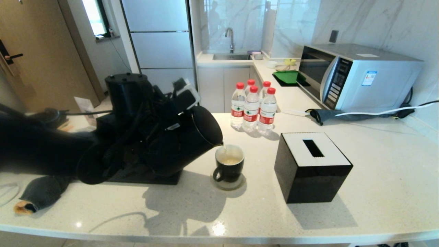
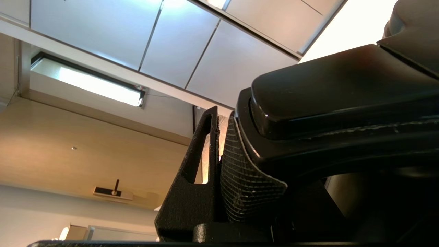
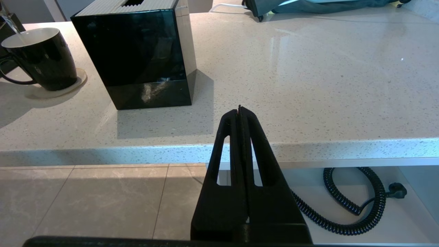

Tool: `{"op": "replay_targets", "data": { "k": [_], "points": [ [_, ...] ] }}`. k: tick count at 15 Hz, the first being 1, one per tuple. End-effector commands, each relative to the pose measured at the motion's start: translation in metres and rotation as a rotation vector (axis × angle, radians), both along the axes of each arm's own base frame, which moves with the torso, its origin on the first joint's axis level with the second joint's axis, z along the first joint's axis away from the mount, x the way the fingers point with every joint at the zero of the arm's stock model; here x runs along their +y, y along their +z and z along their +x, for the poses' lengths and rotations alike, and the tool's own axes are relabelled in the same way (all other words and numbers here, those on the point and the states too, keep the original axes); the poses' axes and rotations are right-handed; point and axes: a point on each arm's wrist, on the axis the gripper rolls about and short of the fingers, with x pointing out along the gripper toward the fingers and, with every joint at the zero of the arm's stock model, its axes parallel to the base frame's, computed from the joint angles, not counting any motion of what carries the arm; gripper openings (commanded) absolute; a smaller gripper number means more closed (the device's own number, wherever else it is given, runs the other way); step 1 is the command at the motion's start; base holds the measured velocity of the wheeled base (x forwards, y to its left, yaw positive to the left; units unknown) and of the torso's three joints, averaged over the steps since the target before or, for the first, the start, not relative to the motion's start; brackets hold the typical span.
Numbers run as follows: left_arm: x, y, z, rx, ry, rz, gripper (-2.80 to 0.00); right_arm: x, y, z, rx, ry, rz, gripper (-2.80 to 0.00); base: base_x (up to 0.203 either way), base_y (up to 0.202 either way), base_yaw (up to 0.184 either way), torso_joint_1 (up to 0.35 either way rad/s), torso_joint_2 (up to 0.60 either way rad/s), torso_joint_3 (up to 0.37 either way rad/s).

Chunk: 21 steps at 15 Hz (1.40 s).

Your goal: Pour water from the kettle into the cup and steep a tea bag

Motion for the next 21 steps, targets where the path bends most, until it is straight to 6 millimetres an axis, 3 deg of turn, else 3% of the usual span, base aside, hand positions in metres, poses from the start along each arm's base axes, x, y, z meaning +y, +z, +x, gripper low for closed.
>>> {"op": "replay_targets", "data": {
  "k": [1, 9, 16, 21],
  "points": [
    [0.000, 0.000, 0.000, -0.003, 0.001, -0.002, -2.80, 0.000, 0.000, 0.000, -0.001, 0.000, 0.001, -2.80, 0.000, 0.000, 0.000, 0.000, 0.00, 0.000],
    [0.004, 0.005, -0.006, -0.003, 0.031, -0.237, -2.80, 0.000, 0.000, 0.000, -0.001, 0.000, 0.000, -2.80, 0.000, 0.000, 0.000, 0.000, 0.00, 0.000],
    [0.009, 0.017, -0.012, -0.032, 0.034, -0.312, -2.80, 0.000, 0.000, 0.000, -0.001, 0.000, 0.000, -2.80, 0.000, 0.000, 0.000, 0.000, 0.00, 0.000],
    [0.050, 0.048, -0.021, -0.131, 0.127, -0.487, -2.80, 0.000, 0.000, 0.000, 0.000, 0.000, 0.000, -2.80, 0.000, 0.000, 0.000, 0.000, 0.00, 0.000]
  ]
}}
